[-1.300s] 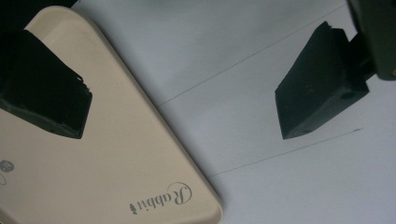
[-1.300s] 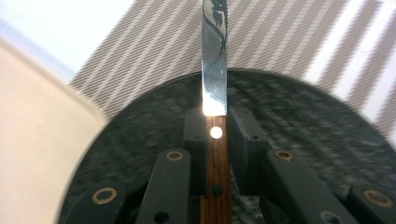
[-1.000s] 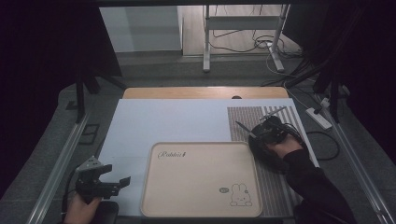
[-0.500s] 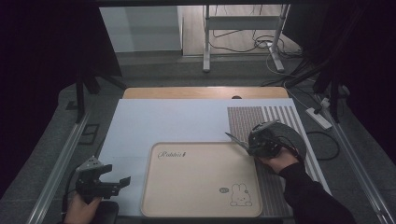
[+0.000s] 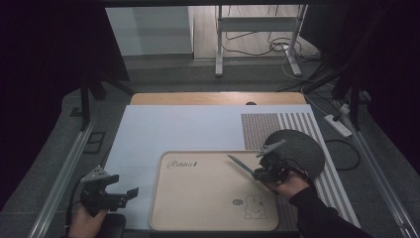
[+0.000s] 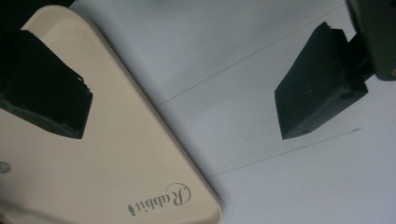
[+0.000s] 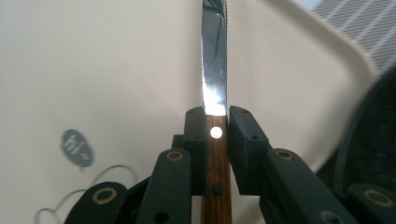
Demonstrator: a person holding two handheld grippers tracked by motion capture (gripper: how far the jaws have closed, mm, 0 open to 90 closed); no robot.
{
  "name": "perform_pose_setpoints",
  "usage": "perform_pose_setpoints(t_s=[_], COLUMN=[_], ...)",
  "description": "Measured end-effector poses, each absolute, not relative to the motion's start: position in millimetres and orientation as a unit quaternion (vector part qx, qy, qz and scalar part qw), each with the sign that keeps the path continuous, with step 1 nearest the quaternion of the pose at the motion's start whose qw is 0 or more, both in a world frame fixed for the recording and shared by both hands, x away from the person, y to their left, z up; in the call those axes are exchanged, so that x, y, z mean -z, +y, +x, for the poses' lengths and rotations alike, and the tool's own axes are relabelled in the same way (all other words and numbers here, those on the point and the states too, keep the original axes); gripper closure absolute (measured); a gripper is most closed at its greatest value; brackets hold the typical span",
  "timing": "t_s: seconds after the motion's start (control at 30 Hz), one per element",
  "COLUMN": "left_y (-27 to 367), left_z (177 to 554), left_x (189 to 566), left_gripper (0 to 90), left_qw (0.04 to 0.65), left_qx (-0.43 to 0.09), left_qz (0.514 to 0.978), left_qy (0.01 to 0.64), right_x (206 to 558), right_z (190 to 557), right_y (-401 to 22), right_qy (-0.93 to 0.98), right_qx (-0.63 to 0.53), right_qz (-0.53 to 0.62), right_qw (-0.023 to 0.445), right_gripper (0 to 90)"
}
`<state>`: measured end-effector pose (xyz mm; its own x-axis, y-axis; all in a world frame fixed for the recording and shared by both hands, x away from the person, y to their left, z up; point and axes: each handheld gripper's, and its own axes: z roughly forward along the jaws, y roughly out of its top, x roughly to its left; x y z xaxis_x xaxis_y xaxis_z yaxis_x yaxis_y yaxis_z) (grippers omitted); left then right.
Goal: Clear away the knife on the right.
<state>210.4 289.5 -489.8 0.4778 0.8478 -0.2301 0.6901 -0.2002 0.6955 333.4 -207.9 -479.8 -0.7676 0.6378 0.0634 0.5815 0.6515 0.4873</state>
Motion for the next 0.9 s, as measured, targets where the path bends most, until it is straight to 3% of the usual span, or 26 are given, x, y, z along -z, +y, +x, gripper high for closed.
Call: perform_pose_setpoints(t_s=[0.6, 0.73, 0.8, 0.9], left_y=[289, 289, 289, 288], left_z=[211, 211, 211, 211], left_x=[490, 490, 490, 490], left_gripper=[4.2, 4.3, 4.3, 4.3], left_qw=[0.386, 0.384, 0.384, 0.382], left_qx=[-0.103, -0.103, -0.103, -0.103], left_qz=[0.769, 0.770, 0.770, 0.771], left_qy=[0.499, 0.499, 0.500, 0.499], right_x=[497, 492, 487, 484], right_z=[295, 297, 299, 295], right_y=[-175, -176, -176, -166], right_qy=[0.926, 0.923, 0.923, 0.937], right_qx=[-0.224, -0.238, -0.243, -0.239], right_qz=[0.303, 0.303, 0.295, 0.252], right_qw=[0.023, 0.024, 0.034, 0.033], right_gripper=[76.8, 70.9, 73.4, 89.2])
